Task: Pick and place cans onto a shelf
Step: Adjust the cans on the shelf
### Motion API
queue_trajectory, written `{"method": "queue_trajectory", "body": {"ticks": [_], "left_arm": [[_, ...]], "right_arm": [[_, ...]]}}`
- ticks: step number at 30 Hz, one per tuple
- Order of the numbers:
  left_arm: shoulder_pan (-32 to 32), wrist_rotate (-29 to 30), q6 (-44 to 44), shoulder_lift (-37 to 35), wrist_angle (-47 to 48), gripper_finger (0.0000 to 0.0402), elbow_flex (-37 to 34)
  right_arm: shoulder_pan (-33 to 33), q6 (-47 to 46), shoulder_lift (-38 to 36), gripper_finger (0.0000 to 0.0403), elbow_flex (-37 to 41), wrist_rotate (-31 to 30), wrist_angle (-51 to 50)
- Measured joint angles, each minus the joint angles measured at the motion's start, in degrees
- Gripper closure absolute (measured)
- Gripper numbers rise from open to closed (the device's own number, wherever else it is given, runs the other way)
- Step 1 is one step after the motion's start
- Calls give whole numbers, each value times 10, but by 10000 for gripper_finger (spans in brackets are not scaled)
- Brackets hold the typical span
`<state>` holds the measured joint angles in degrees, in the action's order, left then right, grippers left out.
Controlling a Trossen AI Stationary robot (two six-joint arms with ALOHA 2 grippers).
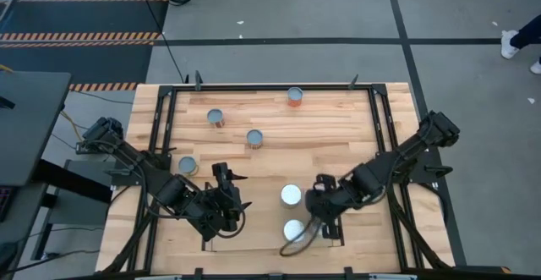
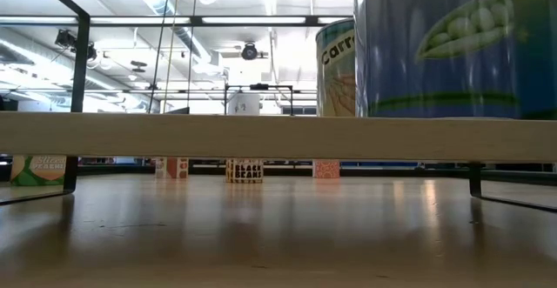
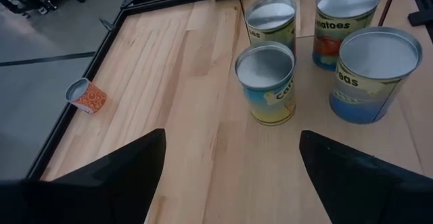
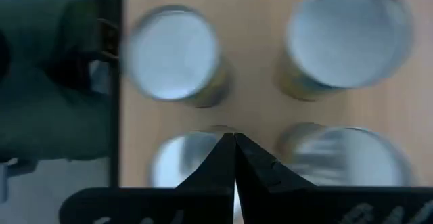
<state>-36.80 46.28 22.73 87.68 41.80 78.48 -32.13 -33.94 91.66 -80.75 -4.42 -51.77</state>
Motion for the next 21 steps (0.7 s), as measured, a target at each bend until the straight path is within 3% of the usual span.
{"method": "queue_trajectory", "body": {"ticks": [6, 21], "left_arm": [[0, 0, -1, 0, -2, 56, 0], [0, 0, 0, 0, -10, 56, 0]], "right_arm": [[-35, -36, 16, 396, 0, 8, -8], [-36, -30, 49, 398, 0, 49, 16]]}}
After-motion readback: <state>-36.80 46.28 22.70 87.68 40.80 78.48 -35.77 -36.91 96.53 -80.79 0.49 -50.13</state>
